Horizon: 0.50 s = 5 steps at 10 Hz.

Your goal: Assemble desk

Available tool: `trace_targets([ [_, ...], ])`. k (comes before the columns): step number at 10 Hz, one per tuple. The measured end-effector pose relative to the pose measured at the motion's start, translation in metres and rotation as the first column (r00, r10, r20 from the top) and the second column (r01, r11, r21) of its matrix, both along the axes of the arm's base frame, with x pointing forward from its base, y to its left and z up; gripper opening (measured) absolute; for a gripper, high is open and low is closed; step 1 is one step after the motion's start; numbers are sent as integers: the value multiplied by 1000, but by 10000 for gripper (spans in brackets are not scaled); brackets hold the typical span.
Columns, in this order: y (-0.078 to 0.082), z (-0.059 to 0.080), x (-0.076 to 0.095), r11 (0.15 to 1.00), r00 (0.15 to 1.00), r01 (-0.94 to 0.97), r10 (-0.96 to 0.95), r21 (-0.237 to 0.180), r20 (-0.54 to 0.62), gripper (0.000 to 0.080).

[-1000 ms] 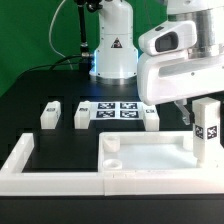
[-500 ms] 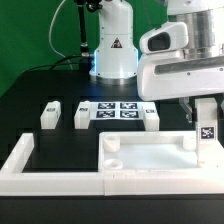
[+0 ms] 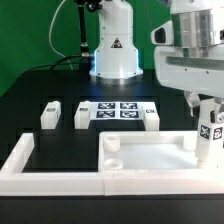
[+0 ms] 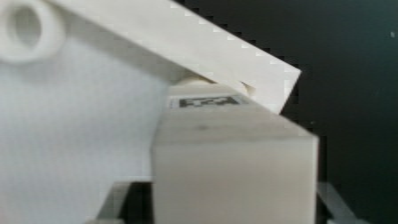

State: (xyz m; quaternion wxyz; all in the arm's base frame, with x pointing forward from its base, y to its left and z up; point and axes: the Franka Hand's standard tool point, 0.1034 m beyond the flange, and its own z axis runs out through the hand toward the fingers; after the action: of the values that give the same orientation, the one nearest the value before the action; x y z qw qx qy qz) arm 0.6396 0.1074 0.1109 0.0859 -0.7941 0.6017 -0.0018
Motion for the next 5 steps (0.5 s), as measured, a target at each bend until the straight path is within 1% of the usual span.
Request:
trace_targets([
  [2, 3, 0, -2, 987, 988, 155, -155, 32, -23, 290],
  [3, 3, 0, -2, 992, 992, 122, -122, 29, -17, 290],
  [4, 2, -1, -2, 999, 999, 47, -47, 19, -6, 290],
  [5, 1, -2, -1, 987, 986, -162, 162, -9, 23, 449],
])
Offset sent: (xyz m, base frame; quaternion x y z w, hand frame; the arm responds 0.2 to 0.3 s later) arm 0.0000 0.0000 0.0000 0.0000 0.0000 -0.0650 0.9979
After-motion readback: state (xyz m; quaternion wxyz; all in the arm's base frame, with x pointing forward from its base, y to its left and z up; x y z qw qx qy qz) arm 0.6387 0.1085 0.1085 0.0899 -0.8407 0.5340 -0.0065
